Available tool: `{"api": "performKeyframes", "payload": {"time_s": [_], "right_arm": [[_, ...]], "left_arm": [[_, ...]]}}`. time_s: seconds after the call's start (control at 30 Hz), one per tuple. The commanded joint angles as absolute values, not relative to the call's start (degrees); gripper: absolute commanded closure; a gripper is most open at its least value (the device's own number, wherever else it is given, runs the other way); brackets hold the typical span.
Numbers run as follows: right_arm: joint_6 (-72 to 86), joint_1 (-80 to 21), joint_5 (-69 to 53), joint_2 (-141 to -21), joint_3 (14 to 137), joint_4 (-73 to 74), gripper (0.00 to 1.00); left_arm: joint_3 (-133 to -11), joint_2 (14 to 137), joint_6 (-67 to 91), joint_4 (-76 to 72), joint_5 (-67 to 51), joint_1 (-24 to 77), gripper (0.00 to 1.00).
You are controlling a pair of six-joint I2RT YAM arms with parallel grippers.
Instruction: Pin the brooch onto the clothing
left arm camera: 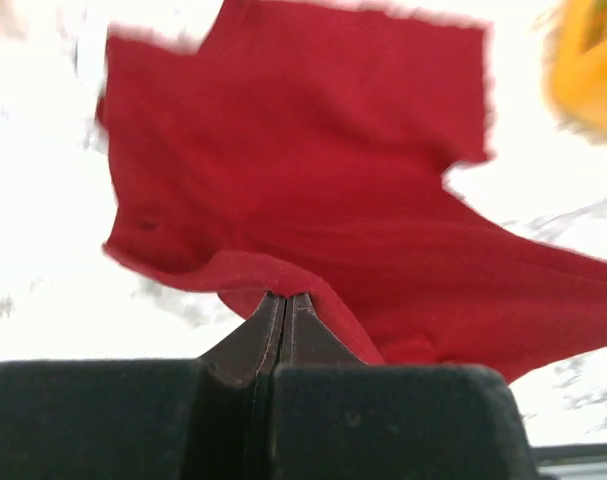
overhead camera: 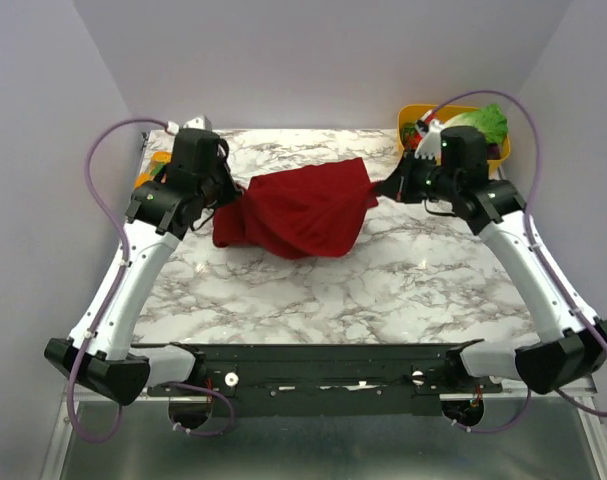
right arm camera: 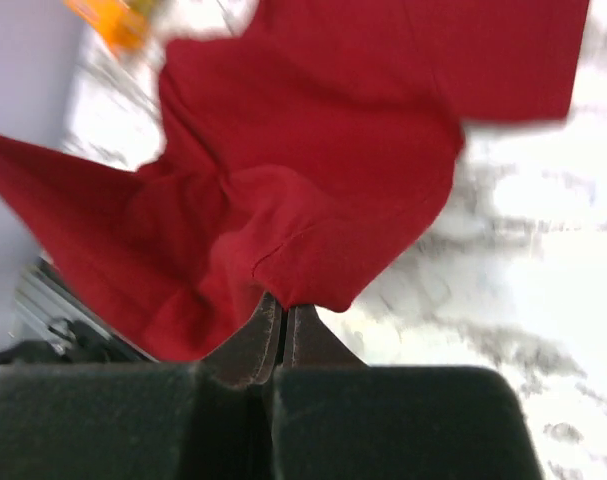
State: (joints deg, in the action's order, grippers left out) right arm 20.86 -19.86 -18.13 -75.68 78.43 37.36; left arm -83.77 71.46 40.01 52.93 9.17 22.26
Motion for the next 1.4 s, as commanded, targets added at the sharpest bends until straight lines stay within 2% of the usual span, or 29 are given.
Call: {"api": "performKeyframes", "payload": {"time_s": [0.0, 0.27, 0.7, 0.97, 1.17, 1.37], "right_arm": [[22.9, -19.6, -19.3, -70.1, 86.8, 36.7, 0.99], [25.9, -19.6, -24.0, -65.0, 99.2, 34.2, 0.99], [24.7, -19.5, -27.3, -59.0, 106.5, 31.0, 0.99], [23.4, -19.5, -25.3, -61.3, 114.7, 34.8, 0.99], [22.2, -19.6, -19.9, -64.2, 113.4, 36.6, 1.00], [21.7, -19.5, -17.7, -73.5, 114.1, 35.9, 1.00]], "left_arm": [[-98.1, 72.8, 33.6, 51.4, 11.8, 22.6, 1.00], [-107.8, 65.0, 30.7, 46.2, 13.1, 22.6, 1.00], [-124.6, 60.6, 25.9, 48.7, 14.9, 22.6, 1.00], [-126.6, 63.2, 24.9, 46.9, 14.9, 22.6, 1.00], [-125.5, 67.5, 25.1, 48.0, 17.8, 22.6, 1.00], [-122.7, 73.6, 23.3, 44.1, 19.0, 20.8, 1.00]]}}
